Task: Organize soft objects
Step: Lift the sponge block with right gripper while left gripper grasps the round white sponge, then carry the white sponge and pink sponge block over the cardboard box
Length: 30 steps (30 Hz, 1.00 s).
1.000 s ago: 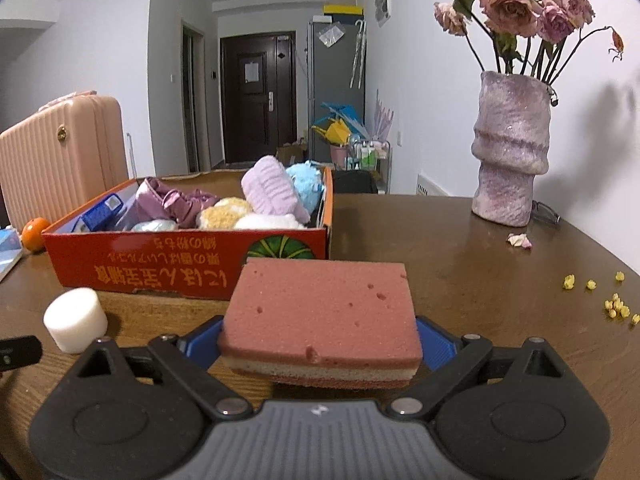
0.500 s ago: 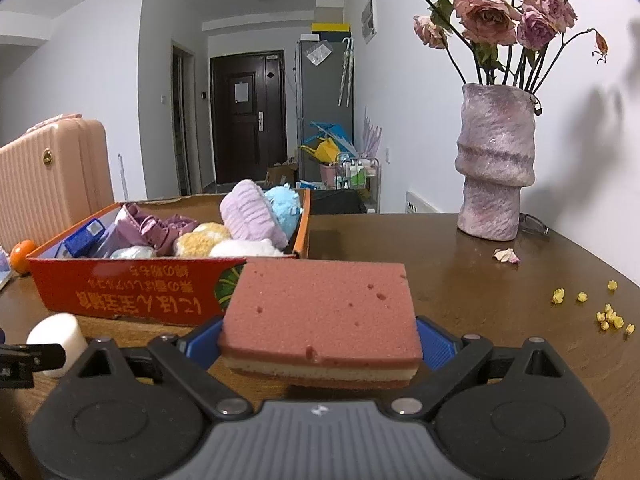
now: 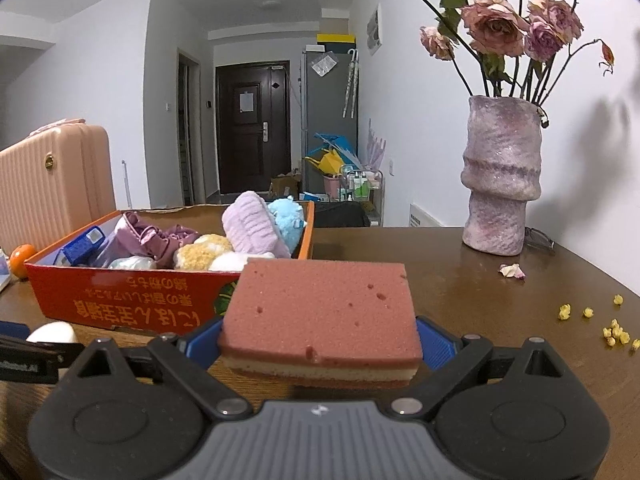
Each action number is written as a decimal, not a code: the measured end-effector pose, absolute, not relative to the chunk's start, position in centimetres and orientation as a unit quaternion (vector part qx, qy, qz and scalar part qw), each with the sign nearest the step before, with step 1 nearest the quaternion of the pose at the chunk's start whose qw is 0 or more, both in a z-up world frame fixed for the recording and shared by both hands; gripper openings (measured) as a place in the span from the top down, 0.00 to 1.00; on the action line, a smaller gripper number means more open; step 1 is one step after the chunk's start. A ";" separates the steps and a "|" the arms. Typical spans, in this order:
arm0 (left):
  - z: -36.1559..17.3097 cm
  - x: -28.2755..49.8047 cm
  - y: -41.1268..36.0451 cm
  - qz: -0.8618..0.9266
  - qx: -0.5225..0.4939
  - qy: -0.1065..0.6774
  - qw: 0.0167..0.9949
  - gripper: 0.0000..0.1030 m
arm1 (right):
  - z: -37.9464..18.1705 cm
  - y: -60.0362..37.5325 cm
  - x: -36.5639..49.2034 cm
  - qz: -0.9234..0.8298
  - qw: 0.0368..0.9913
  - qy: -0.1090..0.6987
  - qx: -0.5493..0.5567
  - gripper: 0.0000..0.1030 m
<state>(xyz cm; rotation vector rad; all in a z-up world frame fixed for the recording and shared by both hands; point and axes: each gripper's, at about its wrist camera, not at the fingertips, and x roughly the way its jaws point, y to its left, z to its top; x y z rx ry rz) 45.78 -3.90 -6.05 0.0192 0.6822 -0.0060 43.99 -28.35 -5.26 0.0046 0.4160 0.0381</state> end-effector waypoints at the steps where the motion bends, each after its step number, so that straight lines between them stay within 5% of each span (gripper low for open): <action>1: -6.2 45.9 -3.9 -0.007 0.009 0.340 0.940 0.33 | -5.2 -28.3 44.0 0.020 0.978 0.206 0.001 0.05; 2: -6.2 45.9 -3.9 -0.012 0.006 0.344 0.939 0.42 | -5.2 -28.2 44.0 0.021 0.979 0.205 0.001 0.05; 30: -3.1 43.7 -4.2 -0.020 0.001 0.262 0.965 0.43 | -4.3 -26.4 42.4 0.035 0.989 0.144 -0.012 0.05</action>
